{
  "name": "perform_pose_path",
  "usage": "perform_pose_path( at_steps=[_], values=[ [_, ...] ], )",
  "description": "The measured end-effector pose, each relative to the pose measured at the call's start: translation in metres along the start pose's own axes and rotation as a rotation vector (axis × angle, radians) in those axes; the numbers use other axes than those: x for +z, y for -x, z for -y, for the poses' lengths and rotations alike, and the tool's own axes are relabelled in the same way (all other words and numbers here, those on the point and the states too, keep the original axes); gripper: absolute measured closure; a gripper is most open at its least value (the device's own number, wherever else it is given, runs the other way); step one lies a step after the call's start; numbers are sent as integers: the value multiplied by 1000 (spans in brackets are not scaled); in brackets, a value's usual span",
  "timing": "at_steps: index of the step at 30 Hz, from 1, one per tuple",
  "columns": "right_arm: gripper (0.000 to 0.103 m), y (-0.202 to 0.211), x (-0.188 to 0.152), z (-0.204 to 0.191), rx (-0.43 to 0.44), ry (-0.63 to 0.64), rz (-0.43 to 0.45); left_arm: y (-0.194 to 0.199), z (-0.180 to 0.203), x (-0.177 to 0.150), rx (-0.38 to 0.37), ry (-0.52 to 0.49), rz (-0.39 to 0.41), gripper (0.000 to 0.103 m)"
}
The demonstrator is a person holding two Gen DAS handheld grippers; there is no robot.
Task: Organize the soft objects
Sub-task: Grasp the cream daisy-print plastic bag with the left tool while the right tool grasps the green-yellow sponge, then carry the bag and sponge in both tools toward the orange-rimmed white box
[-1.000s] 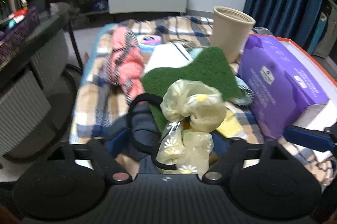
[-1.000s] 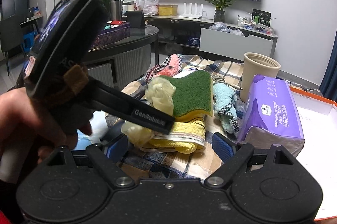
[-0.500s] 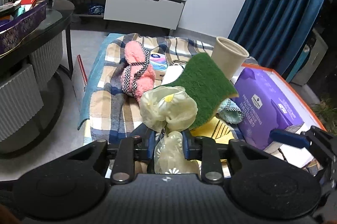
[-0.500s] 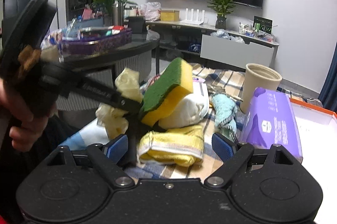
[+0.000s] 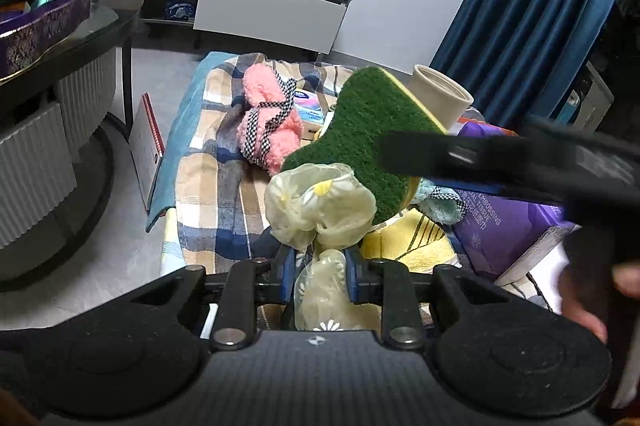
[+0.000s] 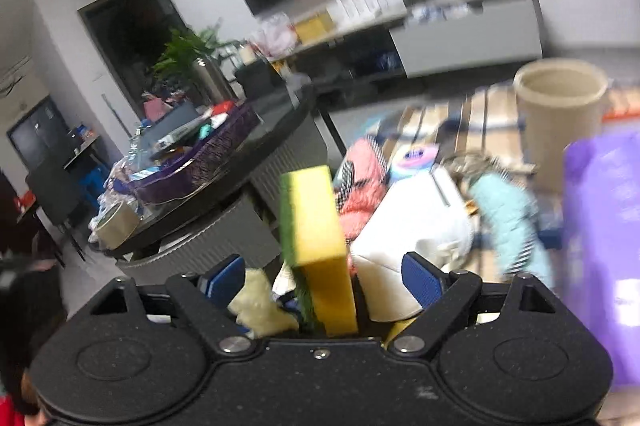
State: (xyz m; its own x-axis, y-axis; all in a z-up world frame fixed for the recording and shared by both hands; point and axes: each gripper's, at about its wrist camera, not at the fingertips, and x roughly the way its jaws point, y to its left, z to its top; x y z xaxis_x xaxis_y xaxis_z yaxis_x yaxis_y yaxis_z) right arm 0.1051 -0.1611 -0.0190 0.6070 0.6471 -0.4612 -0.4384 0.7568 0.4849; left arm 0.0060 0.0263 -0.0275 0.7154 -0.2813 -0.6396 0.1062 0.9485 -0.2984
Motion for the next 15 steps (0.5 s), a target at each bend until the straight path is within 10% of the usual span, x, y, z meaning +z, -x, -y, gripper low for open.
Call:
perform_pose_path(
  at_steps=[1, 3, 15],
  values=[
    [13, -9, 2, 1, 3, -18, -17, -1, -1, 1, 0, 4, 1, 77],
    [64, -24, 4, -2, 6, -10, -38, 1, -3, 2, 1, 14, 9, 77],
    [66, 20, 20, -30, -135, 171, 95, 12, -4, 30, 103, 73, 85, 79]
  ],
)
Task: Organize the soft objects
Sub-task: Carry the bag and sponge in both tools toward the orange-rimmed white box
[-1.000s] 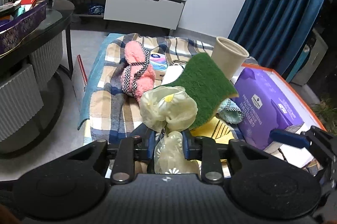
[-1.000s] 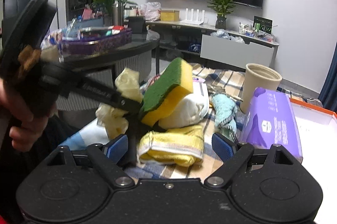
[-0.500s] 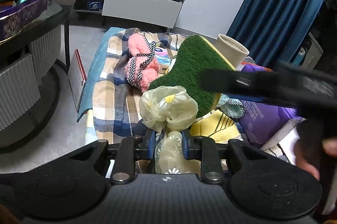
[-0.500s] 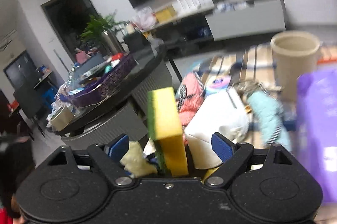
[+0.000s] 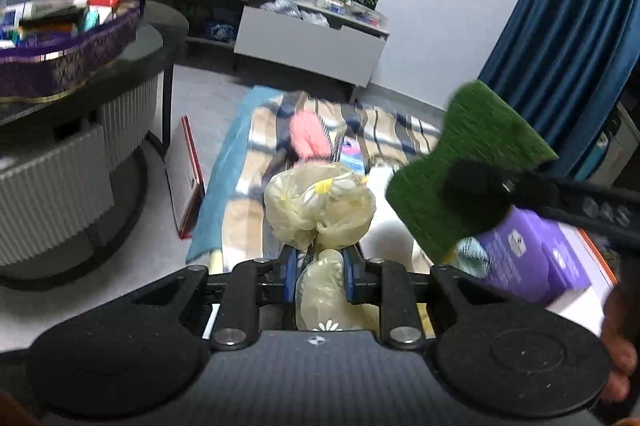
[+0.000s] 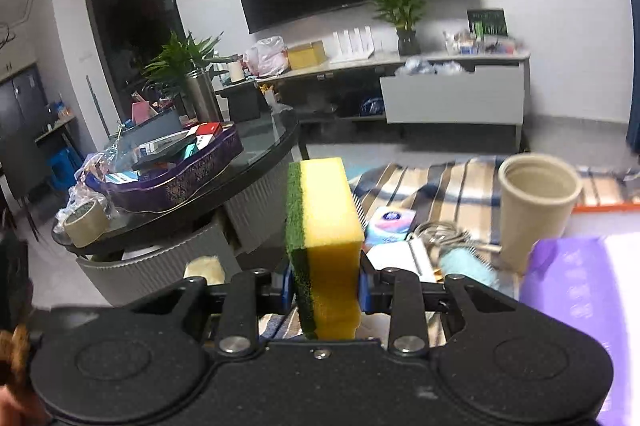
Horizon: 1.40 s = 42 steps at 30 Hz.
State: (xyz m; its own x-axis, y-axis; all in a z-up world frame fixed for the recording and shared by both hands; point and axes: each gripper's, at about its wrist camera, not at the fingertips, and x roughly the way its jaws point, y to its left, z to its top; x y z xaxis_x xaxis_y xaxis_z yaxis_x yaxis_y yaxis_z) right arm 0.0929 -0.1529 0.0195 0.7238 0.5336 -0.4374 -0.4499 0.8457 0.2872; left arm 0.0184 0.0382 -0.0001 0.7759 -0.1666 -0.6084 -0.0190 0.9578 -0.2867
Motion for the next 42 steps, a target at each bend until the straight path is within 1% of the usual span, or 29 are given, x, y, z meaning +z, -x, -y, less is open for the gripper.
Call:
perform_pose_path(
  at_steps=[4, 8, 13, 19, 23, 29, 42],
  values=[
    [66, 12, 4, -1, -53, 44, 13, 0, 12, 15, 10, -12, 30, 79],
    [65, 20, 7, 9, -67, 7, 22, 6, 19, 27, -13, 1, 54, 79],
    [65, 32, 12, 18, -91, -14, 43, 10, 33, 35, 25, -41, 72, 79],
    [65, 43, 13, 20, -104, -11, 59, 6, 44, 39, 61, -57, 66, 79],
    [65, 50, 17, 23, -107, -14, 77, 5, 46, 42, 53, -54, 61, 79],
    [65, 60, 24, 31, -117, -22, 96, 6, 49, 52, 22, -38, 43, 79],
    [65, 73, 26, 40, -129, -27, 129, 0, 69, 54, 61, -94, 30, 79]
  ],
)
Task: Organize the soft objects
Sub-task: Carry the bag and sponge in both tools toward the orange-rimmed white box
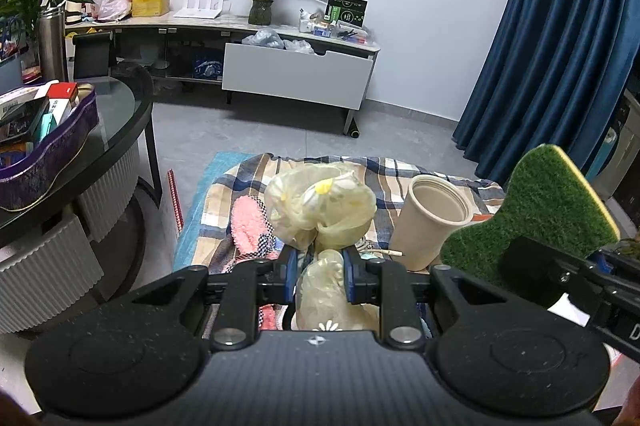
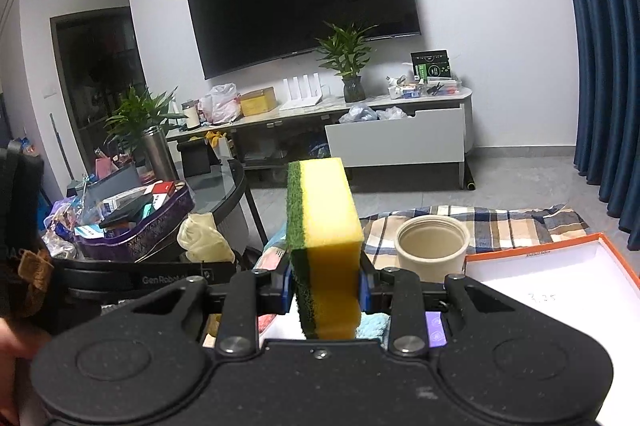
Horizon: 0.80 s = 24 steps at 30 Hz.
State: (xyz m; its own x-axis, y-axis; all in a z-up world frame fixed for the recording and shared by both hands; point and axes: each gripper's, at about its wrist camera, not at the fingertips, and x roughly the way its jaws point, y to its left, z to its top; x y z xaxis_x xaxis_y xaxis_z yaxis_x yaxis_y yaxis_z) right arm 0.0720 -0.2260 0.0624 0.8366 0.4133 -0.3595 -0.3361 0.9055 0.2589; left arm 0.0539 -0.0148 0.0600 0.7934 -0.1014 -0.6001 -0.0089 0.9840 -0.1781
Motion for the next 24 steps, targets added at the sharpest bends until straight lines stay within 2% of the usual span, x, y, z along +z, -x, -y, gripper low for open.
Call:
perform_pose_path(
  at_steps=[24],
  values=[
    [65, 21, 6, 23, -33, -20, 50, -4, 23, 0, -18, -66, 3, 79]
  ],
)
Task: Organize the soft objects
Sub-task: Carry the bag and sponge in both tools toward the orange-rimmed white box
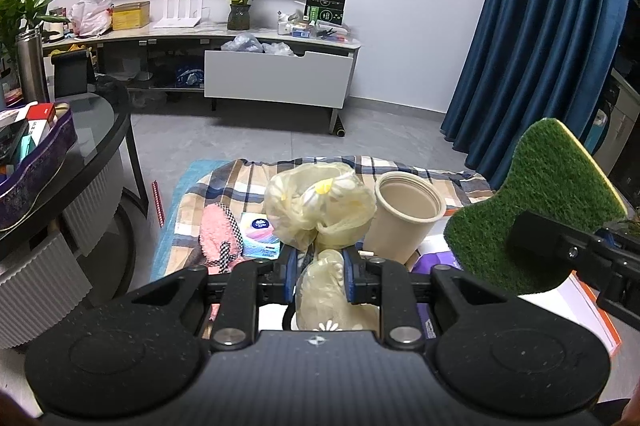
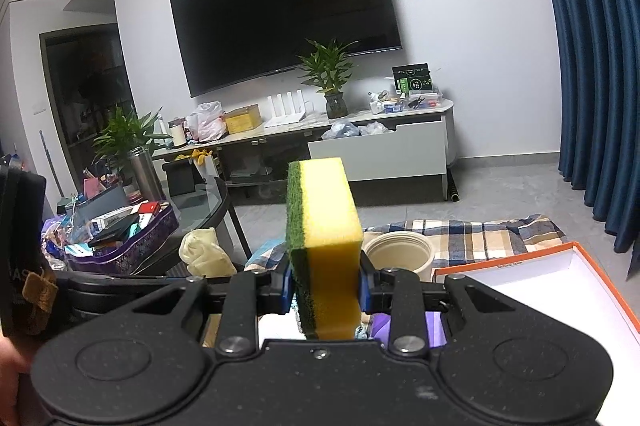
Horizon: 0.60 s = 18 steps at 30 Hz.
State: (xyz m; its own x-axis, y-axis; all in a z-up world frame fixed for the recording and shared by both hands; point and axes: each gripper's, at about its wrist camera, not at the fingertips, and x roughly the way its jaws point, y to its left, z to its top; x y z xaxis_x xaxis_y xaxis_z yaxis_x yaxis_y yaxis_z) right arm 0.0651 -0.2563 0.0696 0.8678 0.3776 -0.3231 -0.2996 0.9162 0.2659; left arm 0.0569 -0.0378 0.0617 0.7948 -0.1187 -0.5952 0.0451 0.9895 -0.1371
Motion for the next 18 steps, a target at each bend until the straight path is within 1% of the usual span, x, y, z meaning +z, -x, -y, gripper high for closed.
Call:
perform_pose_path(
  at_steps=[18],
  values=[
    [65, 8, 2, 4, -22, -13, 26, -5, 6, -1, -23, -24, -4, 78]
  ],
)
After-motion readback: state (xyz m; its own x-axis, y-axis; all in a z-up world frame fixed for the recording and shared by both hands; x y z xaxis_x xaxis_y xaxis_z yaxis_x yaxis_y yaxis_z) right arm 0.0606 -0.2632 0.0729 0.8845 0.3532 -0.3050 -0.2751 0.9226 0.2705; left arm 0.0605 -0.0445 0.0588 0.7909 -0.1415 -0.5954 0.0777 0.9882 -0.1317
